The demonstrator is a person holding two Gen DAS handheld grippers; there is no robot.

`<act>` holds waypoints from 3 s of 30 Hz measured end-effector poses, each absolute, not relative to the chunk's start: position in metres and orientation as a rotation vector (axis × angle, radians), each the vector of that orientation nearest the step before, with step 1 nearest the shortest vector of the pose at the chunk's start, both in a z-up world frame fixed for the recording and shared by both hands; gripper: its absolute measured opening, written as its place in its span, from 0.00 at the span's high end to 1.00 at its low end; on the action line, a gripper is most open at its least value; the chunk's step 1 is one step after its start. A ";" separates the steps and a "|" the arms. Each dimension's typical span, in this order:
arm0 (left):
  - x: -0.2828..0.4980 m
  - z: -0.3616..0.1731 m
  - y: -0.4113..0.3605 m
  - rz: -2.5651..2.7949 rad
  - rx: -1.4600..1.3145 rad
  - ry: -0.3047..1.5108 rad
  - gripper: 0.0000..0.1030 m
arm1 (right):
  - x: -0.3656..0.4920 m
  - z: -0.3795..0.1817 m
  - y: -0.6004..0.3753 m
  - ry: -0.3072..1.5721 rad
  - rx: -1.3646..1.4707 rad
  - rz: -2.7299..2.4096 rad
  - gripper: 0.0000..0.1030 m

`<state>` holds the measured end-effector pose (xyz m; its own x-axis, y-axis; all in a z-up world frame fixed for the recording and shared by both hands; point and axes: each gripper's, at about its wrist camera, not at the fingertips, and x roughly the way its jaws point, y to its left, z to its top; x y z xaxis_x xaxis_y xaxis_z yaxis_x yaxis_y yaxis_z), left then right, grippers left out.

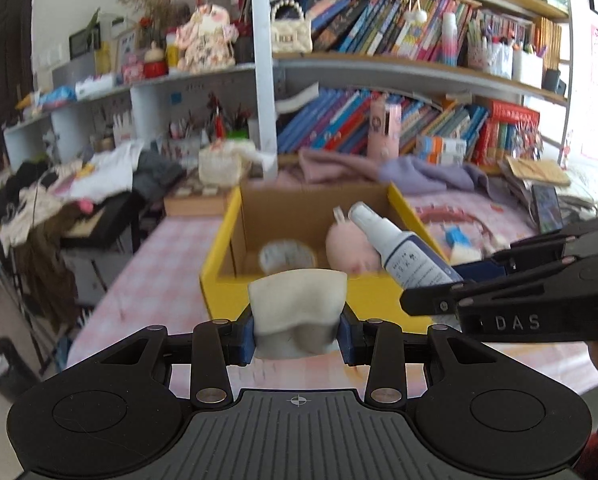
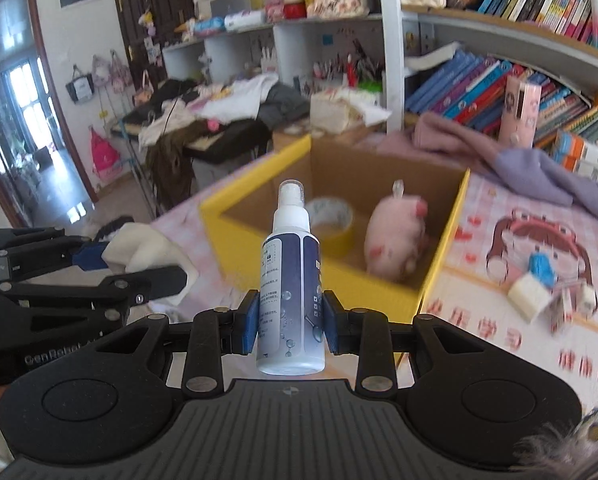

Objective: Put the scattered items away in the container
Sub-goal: 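Lower the eraser and spray bottle into the box and open both tools, then lift both tools out of the yellow box and back away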

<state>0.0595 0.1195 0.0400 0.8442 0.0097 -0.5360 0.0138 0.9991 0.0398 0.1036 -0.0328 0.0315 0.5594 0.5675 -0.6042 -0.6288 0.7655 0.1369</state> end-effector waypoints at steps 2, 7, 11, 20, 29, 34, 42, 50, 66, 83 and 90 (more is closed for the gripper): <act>0.077 0.045 0.122 -0.006 0.052 0.554 0.64 | 0.119 0.035 -0.032 0.662 -0.095 0.706 0.71; 0.119 0.047 0.123 -0.016 0.087 0.563 0.64 | 0.161 0.036 -0.026 0.664 -0.102 0.696 0.71; 0.154 0.038 0.122 -0.043 0.122 0.608 0.64 | 0.198 0.033 -0.020 0.675 -0.124 0.696 0.71; 0.224 -0.011 0.125 -0.163 0.114 0.838 0.64 | 0.292 0.015 0.016 0.827 -0.226 0.793 0.71; 0.251 -0.042 0.131 -0.195 0.052 0.996 0.63 | 0.351 -0.017 0.070 0.983 -0.397 0.854 0.71; 0.256 -0.056 0.138 -0.199 -0.003 1.044 0.63 | 0.360 -0.025 0.092 0.987 -0.491 0.932 0.71; 0.254 -0.056 0.136 -0.195 0.012 1.041 0.59 | 0.373 -0.036 0.112 0.967 -0.609 1.030 0.71; 0.247 -0.049 0.129 -0.164 0.071 1.016 0.28 | 0.371 -0.033 0.109 0.926 -0.592 0.999 0.65; 0.197 0.004 0.102 -0.141 0.163 0.763 0.26 | 0.320 0.033 0.053 0.771 -0.318 0.894 0.46; 0.108 0.051 0.101 -0.092 0.150 0.556 0.20 | 0.215 0.084 -0.002 0.558 -0.189 0.744 0.46; 0.069 0.059 0.104 -0.059 0.115 0.497 0.18 | 0.165 0.090 -0.037 0.492 -0.173 0.630 0.46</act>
